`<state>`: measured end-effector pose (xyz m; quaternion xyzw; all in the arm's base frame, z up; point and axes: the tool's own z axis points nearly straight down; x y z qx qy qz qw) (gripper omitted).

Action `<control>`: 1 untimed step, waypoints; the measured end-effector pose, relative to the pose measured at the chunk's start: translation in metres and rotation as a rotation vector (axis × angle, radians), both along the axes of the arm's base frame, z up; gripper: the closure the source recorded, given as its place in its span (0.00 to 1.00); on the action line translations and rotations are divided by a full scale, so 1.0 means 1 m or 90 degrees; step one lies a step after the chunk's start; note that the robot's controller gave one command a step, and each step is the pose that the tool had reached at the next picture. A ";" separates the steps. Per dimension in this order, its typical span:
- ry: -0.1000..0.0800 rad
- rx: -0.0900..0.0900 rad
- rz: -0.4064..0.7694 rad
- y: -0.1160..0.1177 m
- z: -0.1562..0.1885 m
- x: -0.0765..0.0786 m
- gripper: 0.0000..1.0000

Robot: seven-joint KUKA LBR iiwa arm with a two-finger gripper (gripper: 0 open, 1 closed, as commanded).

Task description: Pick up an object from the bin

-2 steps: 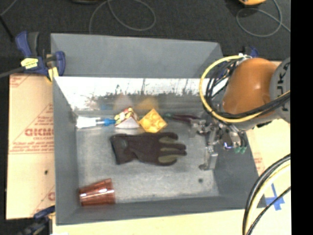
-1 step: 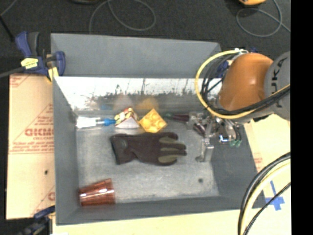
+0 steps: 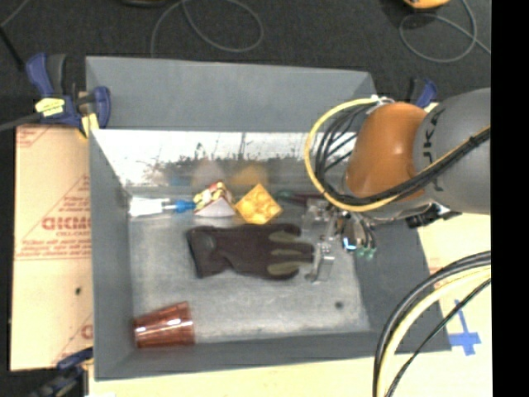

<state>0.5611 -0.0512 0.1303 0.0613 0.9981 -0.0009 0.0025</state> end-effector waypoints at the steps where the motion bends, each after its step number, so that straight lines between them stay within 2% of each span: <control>1: -0.011 -0.004 0.063 0.002 -0.027 0.017 0.00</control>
Offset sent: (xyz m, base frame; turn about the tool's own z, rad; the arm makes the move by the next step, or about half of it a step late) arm -0.0059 0.0377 -0.0603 0.2924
